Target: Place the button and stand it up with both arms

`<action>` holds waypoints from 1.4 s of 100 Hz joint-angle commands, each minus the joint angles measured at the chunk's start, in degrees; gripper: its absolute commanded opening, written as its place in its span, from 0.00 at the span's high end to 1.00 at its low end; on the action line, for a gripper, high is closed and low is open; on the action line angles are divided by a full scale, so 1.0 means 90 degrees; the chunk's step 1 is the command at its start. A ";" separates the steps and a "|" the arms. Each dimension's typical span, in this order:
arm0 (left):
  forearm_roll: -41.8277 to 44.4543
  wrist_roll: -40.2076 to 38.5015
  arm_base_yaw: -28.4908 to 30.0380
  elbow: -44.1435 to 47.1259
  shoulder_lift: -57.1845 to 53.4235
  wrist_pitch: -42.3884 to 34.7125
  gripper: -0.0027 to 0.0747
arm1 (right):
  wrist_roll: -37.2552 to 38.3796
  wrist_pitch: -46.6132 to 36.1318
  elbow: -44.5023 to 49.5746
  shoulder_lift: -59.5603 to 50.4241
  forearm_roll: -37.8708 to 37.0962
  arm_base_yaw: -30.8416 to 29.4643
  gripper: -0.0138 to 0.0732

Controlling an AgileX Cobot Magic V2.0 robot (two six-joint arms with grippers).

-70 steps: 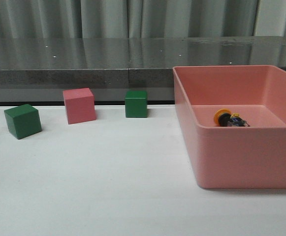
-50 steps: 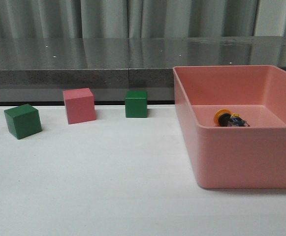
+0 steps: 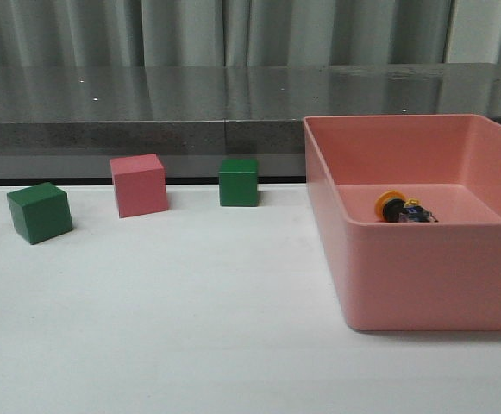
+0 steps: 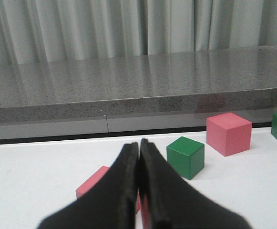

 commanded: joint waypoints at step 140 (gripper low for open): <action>0.0001 -0.0050 0.0015 0.0185 -0.0197 -0.0522 0.99 | -0.0096 0.0296 -0.4760 0.8925 0.0983 0.0394 0.28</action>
